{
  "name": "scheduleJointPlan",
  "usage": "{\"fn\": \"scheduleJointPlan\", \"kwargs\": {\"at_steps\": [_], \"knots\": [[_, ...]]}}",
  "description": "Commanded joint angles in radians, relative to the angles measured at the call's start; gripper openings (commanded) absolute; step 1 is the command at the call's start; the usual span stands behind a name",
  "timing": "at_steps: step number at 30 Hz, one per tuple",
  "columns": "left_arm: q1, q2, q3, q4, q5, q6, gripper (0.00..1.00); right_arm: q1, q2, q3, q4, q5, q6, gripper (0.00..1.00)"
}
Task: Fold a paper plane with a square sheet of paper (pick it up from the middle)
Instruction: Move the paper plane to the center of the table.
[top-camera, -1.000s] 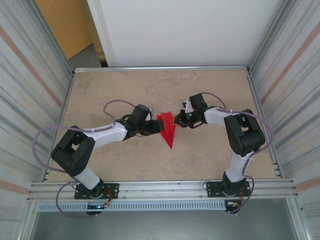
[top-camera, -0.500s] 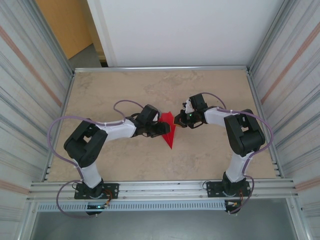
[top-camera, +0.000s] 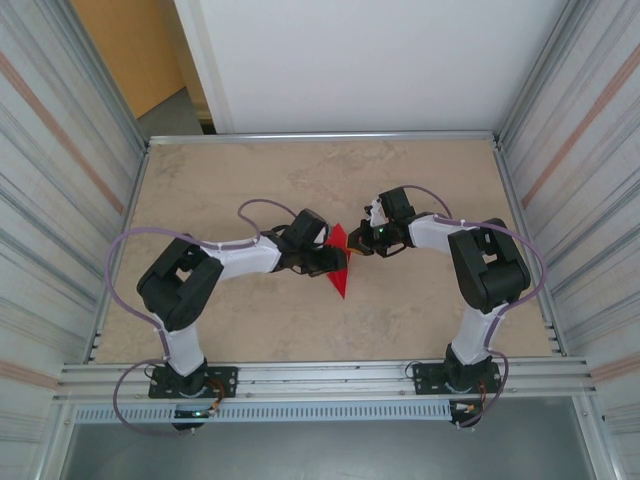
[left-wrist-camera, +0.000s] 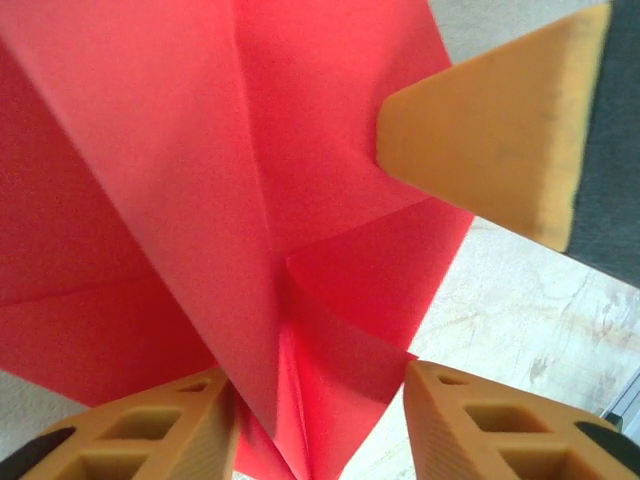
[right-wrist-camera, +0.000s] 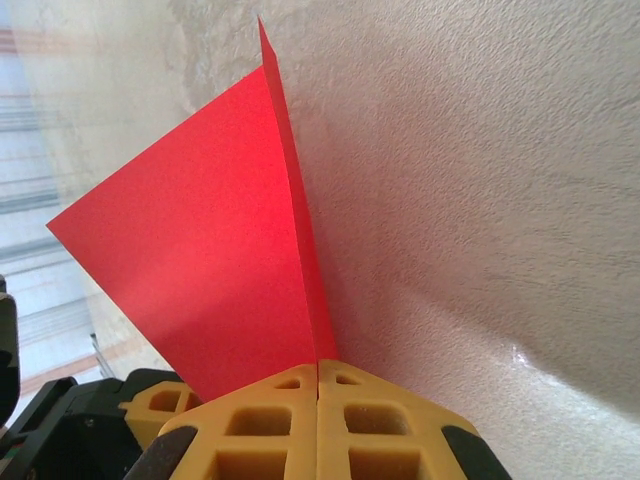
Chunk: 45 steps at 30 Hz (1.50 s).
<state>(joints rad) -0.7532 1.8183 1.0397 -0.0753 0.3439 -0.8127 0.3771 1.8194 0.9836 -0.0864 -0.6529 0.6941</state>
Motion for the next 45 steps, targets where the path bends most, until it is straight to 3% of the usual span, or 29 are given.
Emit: {"fn": "scheduleJointPlan", "kwargs": {"at_steps": [1,11,24,33,38,45], "knots": [[-0.010,0.016,0.028,-0.030,-0.008,0.012,0.50,-0.009,0.007,0.001,-0.001,-0.021,-0.034,0.01],[-0.018,0.009,0.023,0.014,0.017,0.040,0.63,-0.010,0.011,-0.002,-0.001,-0.012,-0.034,0.01],[-0.018,0.041,0.068,-0.124,-0.065,0.023,0.31,-0.012,0.004,-0.002,0.001,-0.014,-0.030,0.00],[-0.018,0.065,0.097,-0.132,-0.057,0.018,0.26,-0.012,0.002,-0.001,0.004,-0.026,-0.029,0.04],[-0.018,0.075,0.114,-0.142,-0.052,0.023,0.17,-0.014,-0.014,-0.003,-0.005,-0.013,-0.033,0.15],[0.000,0.030,0.134,-0.241,-0.104,0.082,0.12,-0.055,-0.098,-0.024,-0.029,0.079,-0.053,0.48]]}}
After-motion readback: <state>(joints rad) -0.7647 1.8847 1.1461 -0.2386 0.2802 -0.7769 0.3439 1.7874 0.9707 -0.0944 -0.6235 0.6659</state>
